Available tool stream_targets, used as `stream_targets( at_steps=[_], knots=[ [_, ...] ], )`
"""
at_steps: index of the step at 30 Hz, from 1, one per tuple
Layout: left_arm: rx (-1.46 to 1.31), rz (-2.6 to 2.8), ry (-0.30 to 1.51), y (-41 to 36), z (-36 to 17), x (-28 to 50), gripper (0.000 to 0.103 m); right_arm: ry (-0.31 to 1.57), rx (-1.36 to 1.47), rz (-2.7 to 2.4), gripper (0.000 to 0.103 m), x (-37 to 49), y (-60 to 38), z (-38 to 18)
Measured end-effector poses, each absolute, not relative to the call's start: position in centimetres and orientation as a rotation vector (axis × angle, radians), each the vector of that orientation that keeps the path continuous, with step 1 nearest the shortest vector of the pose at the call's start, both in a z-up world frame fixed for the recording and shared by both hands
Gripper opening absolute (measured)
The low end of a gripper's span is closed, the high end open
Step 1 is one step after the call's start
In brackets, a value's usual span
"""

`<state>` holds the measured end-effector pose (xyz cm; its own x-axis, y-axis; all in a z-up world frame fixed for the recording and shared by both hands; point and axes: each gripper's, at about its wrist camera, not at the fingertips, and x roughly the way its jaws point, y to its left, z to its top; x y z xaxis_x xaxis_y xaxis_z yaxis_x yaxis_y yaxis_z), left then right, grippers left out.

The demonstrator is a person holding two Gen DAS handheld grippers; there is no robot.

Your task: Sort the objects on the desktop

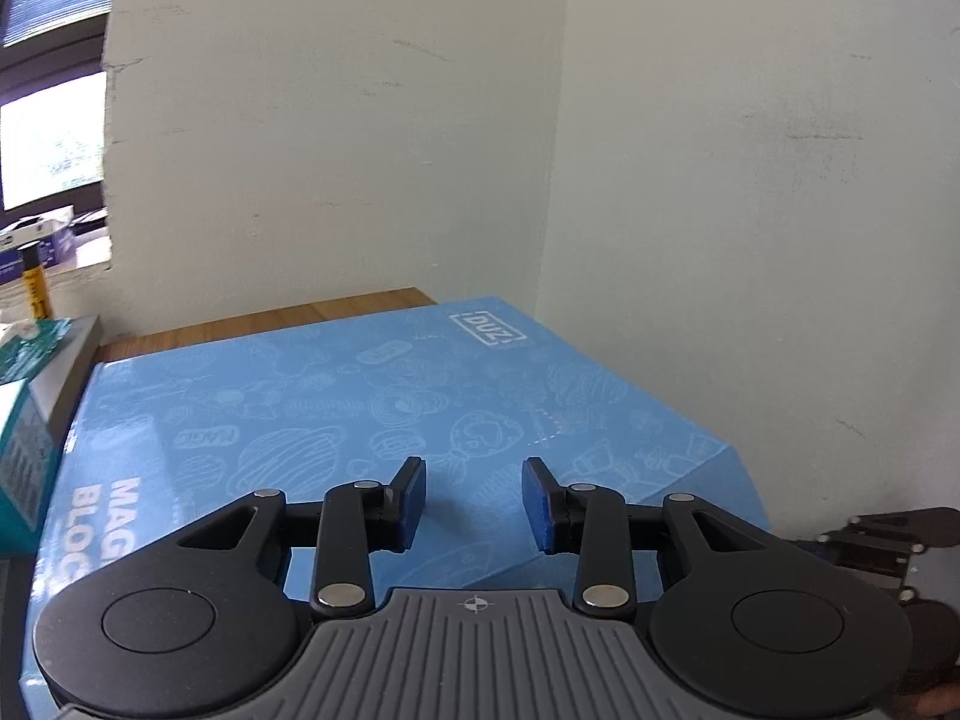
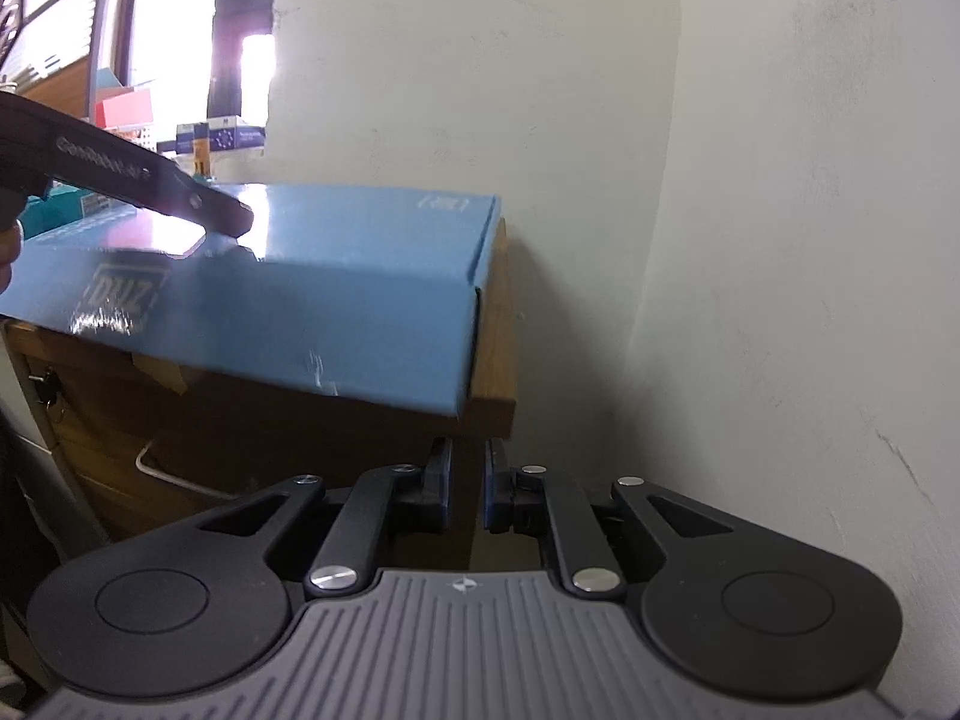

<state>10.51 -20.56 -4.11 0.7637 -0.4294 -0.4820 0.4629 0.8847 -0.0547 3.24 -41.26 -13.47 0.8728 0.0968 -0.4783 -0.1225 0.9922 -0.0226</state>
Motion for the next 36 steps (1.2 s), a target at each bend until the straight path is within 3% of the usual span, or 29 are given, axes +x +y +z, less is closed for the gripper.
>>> stream_targets(
  at_steps=[27, 30, 36],
  knots=[
    [-0.005, -0.29, 0.528, -11.4, -4.6, 2.5, 0.039, 0.543, 0.022, 0.166, 0.017, 3.2, -41.6, -7.7],
    [-0.024, -0.28, 0.525, -10.9, -4.7, 2.1, 0.039, 0.542, 0.012, 0.18, 0.029, 3.6, -41.1, -7.4],
    [-0.031, -0.276, 0.511, -10.1, -5.1, 1.5, 0.039, 0.567, -0.007, 0.207, 0.029, 4.1, -39.4, -7.2]
  ],
)
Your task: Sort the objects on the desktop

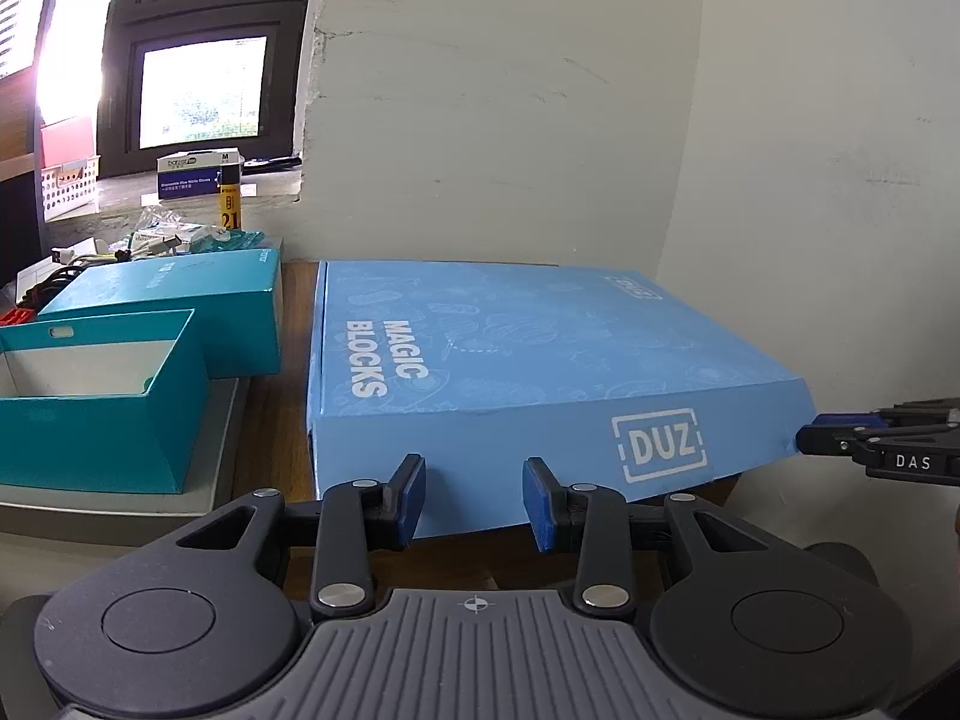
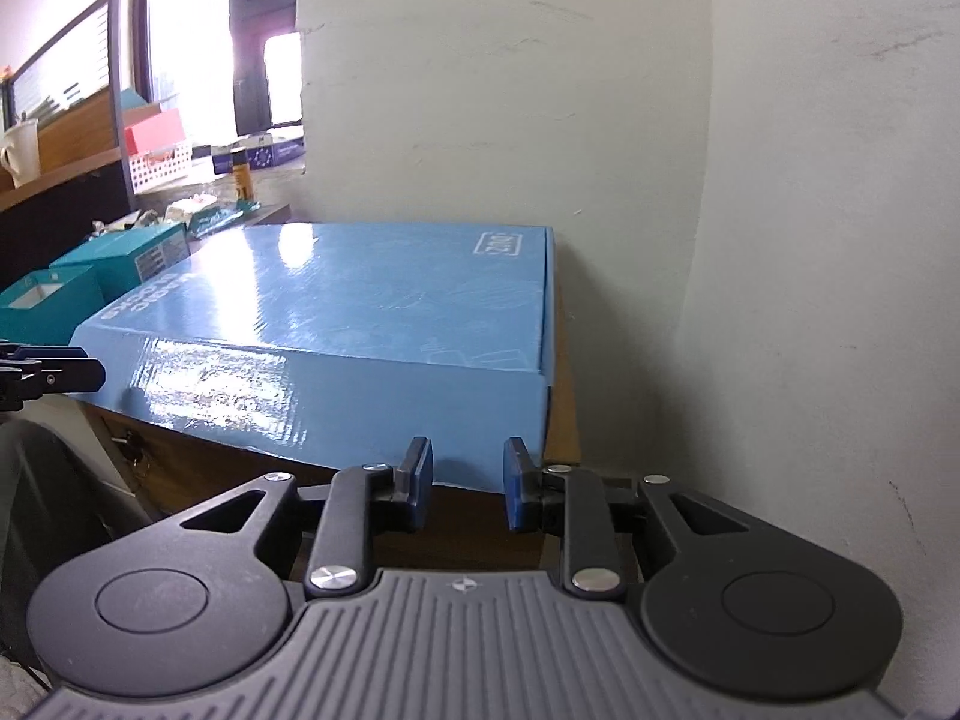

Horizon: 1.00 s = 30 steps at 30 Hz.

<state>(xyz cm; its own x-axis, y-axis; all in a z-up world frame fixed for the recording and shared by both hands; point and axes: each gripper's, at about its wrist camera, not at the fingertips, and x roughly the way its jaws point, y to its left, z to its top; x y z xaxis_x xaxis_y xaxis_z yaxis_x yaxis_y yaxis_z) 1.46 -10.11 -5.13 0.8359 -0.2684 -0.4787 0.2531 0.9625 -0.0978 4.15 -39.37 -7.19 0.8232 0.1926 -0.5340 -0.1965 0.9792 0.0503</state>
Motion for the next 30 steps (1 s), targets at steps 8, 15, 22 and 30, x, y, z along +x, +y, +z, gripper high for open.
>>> stream_targets(
  at_steps=[8, 15, 22, 30],
  knots=[
    [0.001, -0.274, 0.499, -10.5, -5.9, 1.8, 0.039, 0.612, -0.025, 0.209, 0.023, 5.0, -38.2, -8.1],
    [-0.026, -0.25, 0.566, -9.9, -6.9, 2.8, 0.04, 0.62, -0.038, 0.204, 0.023, 6.0, -37.9, -8.9],
    [-0.134, -0.206, 0.609, -7.7, -8.0, 3.9, 0.04, 0.626, -0.038, 0.199, 0.023, 7.2, -37.9, -9.6],
    [-0.142, -0.208, 0.588, -7.3, -7.7, 4.7, 0.04, 0.627, -0.053, 0.195, 0.022, 8.1, -37.8, -9.9]
  ],
)
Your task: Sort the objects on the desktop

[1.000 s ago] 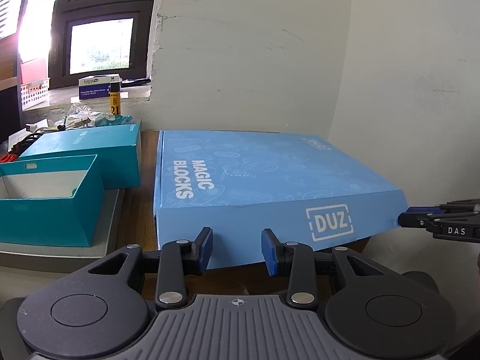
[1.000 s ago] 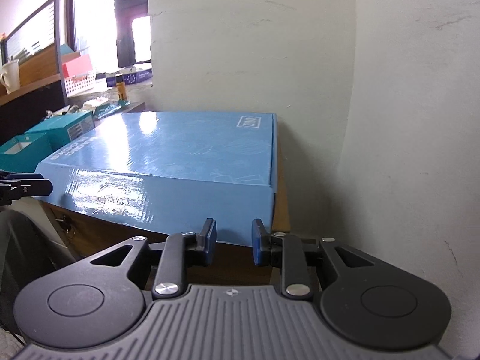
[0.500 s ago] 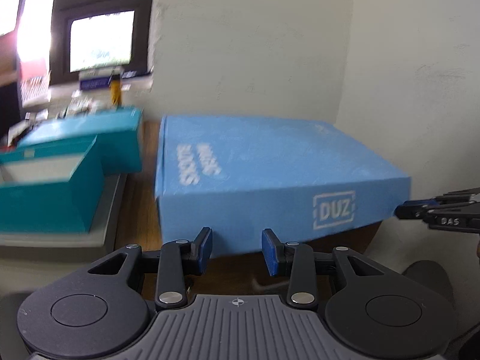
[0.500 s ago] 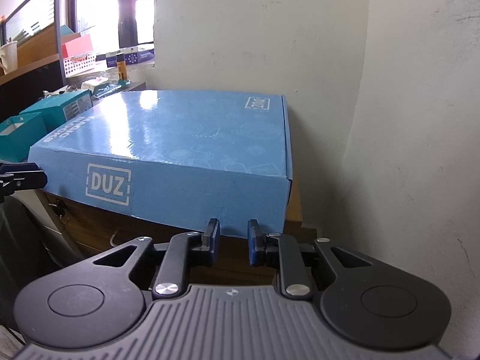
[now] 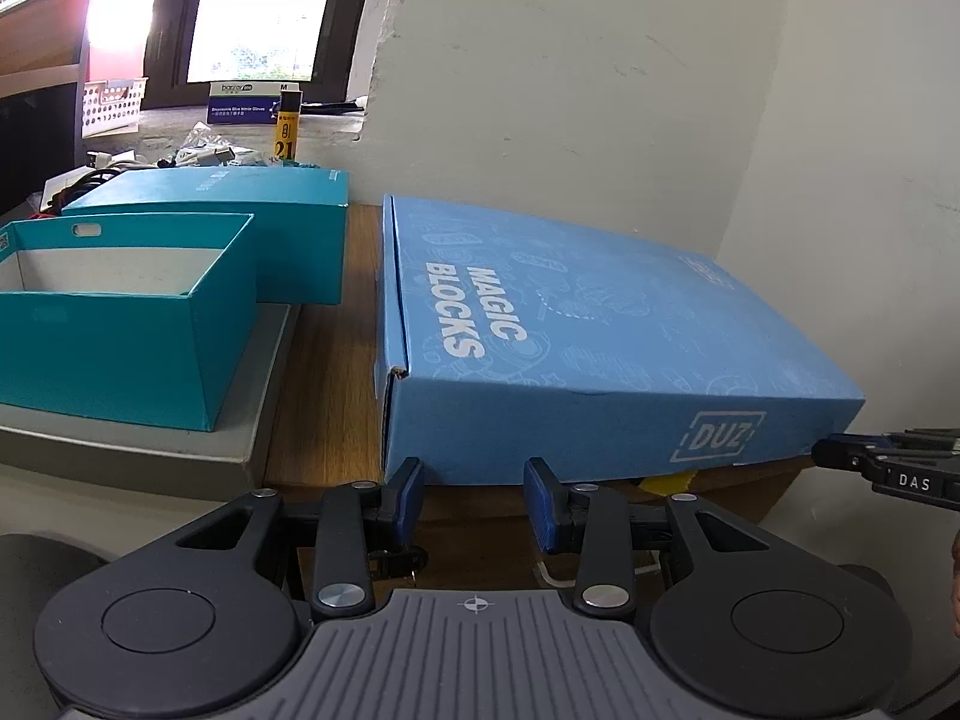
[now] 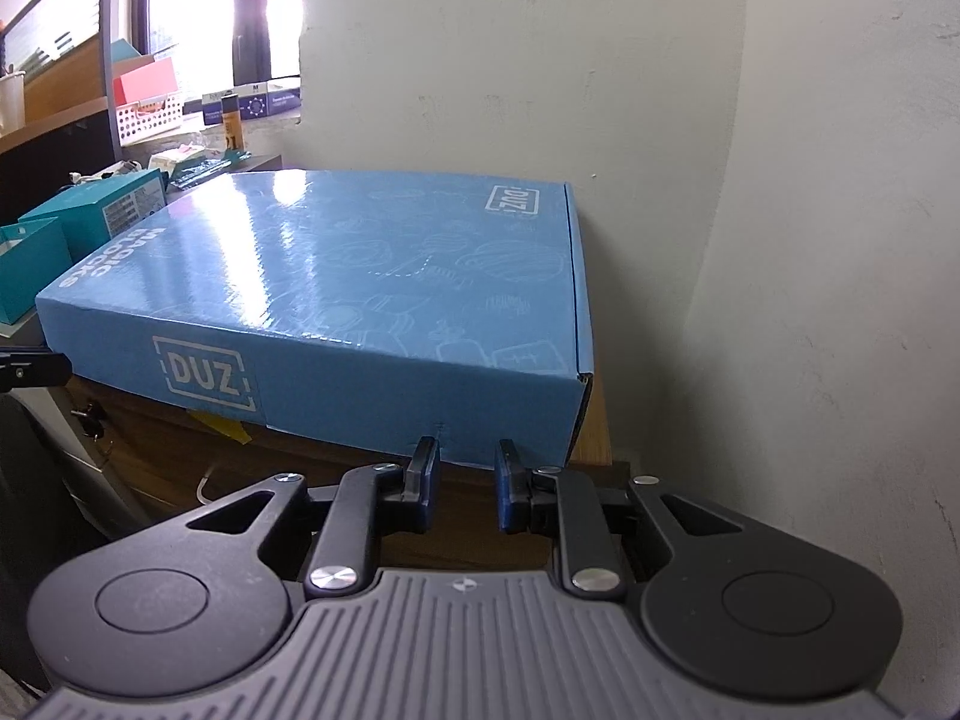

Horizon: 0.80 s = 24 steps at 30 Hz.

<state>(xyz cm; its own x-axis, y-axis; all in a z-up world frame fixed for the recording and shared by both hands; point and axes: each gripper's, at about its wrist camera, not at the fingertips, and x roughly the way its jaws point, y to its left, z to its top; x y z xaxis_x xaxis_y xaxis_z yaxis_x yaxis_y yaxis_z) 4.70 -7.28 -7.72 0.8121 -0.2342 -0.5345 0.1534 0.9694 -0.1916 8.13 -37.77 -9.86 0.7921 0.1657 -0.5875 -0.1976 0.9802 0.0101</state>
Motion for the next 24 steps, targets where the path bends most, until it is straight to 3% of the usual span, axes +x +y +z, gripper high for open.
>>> stream_targets(
  at_steps=[24],
  knots=[
    [-0.055, -0.219, 0.534, -9.0, -6.8, 2.1, 0.043, 0.606, -0.004, 0.198, 0.025, 6.7, -37.4, -9.8]
  ],
)
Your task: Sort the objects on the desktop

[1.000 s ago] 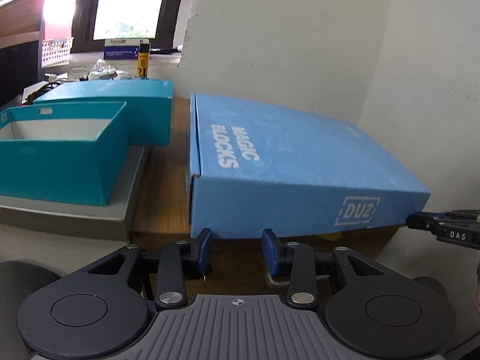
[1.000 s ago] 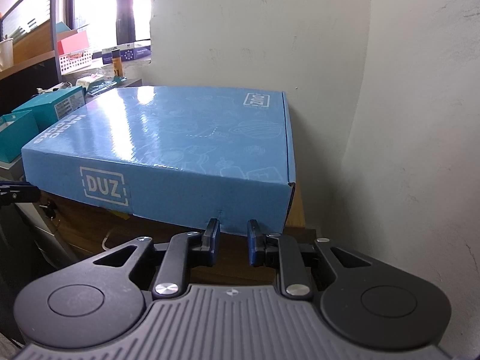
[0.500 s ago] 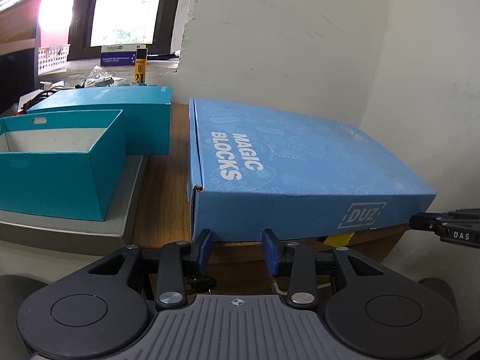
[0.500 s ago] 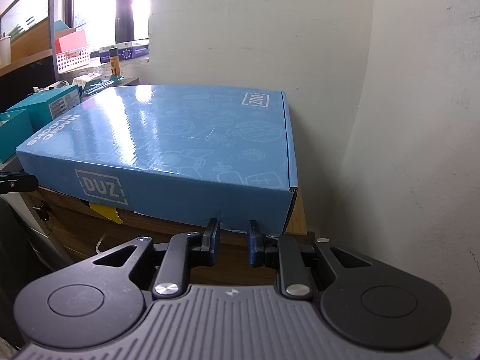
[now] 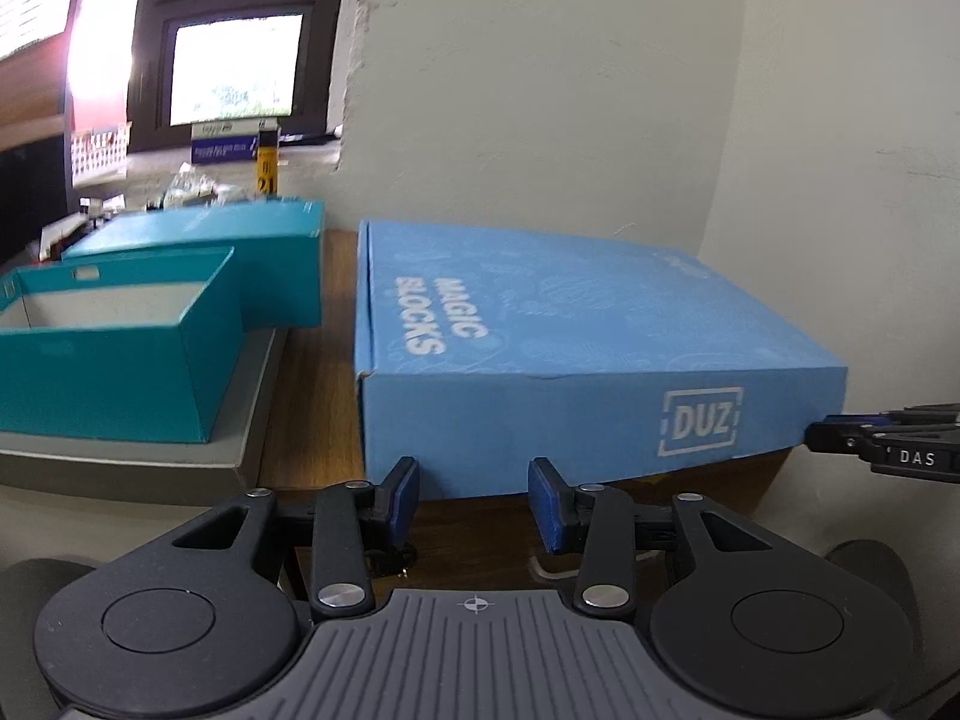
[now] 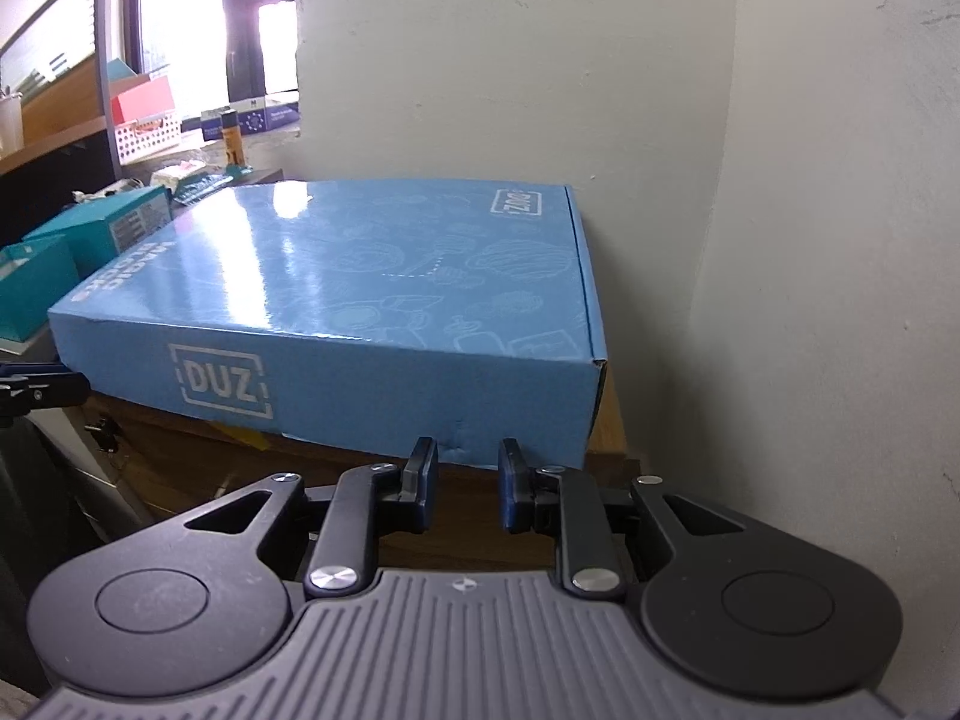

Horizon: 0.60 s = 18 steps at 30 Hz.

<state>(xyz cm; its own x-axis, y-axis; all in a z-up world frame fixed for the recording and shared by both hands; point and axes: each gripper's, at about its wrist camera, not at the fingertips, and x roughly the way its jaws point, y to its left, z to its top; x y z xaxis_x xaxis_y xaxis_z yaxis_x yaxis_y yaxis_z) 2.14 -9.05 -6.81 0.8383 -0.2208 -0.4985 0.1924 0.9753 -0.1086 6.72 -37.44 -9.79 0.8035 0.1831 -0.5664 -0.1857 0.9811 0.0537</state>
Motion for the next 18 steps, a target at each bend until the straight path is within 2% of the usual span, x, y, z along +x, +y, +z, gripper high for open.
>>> stream_targets(
  at_steps=[12, 18],
  knots=[
    [-0.052, -0.235, 0.476, -10.6, -5.0, -2.4, 0.052, 0.528, 0.004, 0.244, 0.045, 2.2, -35.5, -7.9],
    [-0.059, -0.242, 0.447, -11.1, -4.3, -4.5, 0.064, 0.489, 0.007, 0.25, 0.057, -0.5, -35.0, -7.2]
  ],
)
